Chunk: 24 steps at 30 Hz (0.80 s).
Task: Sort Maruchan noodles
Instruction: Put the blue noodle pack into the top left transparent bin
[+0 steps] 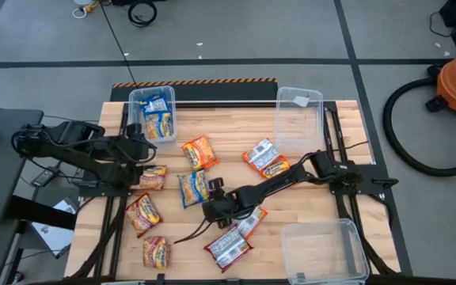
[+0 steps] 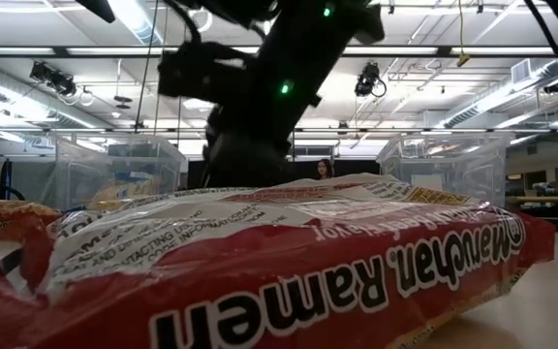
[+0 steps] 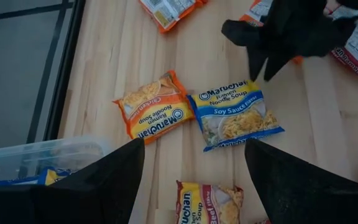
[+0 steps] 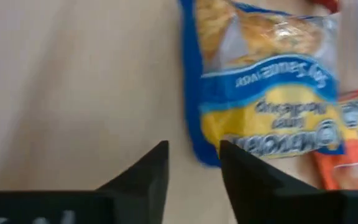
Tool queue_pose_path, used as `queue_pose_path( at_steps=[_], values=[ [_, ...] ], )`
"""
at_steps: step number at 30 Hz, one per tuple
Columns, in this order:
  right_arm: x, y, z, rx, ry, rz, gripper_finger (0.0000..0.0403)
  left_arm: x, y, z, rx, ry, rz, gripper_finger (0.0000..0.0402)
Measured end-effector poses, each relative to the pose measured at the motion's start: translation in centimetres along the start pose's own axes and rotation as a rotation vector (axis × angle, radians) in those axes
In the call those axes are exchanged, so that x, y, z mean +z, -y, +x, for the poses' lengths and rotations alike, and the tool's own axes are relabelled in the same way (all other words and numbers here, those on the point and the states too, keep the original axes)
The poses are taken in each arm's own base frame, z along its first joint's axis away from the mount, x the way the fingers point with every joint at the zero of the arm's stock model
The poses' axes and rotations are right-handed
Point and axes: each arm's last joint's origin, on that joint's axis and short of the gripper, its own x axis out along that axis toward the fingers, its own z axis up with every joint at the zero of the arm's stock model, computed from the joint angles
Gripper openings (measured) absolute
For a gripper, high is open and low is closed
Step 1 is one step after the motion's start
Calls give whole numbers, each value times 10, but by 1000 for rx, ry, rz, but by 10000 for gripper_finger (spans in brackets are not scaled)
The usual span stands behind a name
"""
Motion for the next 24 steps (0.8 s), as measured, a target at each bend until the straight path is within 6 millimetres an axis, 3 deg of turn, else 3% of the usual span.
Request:
queue_pose_path(
  at_steps=[5,8,14,19,24],
  values=[
    [0,7,-1,-64,-9,-16,205,0,0,0,0,-1,-1,286],
    [3,12,-3,-66,6,6,211,0,0,0,0,-1,1,286],
    [-8,24,23,32,-23,71,186,1,0,0,-1,14,-2,286],
    [-10,32,29,52,-16,162,160,2,0,0,-1,15,-7,286],
    [-9,35,29,40,-5,178,102,3,0,0,-3,29,-10,286]
  ],
)
